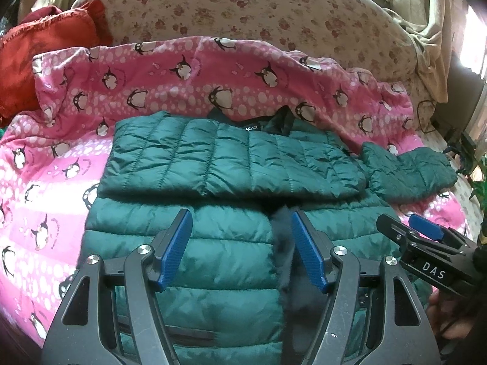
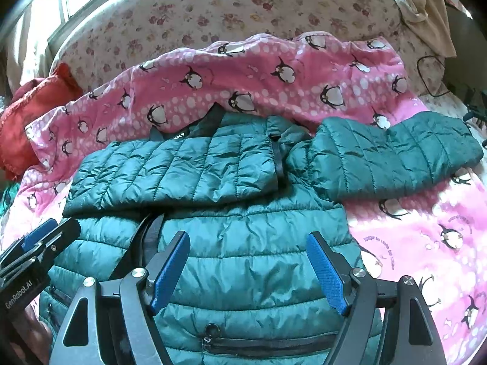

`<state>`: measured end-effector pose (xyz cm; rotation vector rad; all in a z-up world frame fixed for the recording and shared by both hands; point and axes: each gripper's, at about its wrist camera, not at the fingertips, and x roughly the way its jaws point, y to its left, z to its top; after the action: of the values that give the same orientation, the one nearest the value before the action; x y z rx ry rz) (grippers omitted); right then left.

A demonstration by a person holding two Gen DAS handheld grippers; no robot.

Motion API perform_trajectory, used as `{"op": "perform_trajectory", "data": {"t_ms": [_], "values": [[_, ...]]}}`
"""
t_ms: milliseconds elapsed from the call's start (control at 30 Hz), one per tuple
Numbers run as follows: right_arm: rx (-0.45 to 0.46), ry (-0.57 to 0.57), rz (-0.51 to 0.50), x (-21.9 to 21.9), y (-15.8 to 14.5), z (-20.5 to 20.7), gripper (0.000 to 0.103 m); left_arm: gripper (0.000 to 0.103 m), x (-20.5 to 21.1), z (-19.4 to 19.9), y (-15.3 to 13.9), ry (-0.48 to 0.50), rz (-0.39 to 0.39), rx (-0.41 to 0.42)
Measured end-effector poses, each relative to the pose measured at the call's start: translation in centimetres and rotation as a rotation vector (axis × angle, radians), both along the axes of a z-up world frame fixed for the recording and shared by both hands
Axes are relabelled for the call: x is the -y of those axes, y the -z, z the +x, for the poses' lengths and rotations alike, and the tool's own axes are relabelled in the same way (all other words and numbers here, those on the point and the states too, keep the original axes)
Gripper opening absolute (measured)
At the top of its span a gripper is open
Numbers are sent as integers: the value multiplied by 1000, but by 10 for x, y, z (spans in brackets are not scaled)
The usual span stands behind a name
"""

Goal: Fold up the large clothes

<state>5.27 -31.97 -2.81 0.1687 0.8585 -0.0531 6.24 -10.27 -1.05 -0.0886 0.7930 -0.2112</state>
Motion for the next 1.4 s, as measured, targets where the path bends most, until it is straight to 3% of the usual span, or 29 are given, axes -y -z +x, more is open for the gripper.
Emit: {"op": "perform_trajectory", "data": {"t_ms": [700,1067,1400], "values": [[-10,69,-50,43,9,3,77,68,21,-1,26,35,-36,-63],[-24,152,-108,96,13,4,77,68,25,-2,27,40,-49,-68],[-44,266,-57,162,10,5,77,68,23,0,31,36,-68,-80]]}}
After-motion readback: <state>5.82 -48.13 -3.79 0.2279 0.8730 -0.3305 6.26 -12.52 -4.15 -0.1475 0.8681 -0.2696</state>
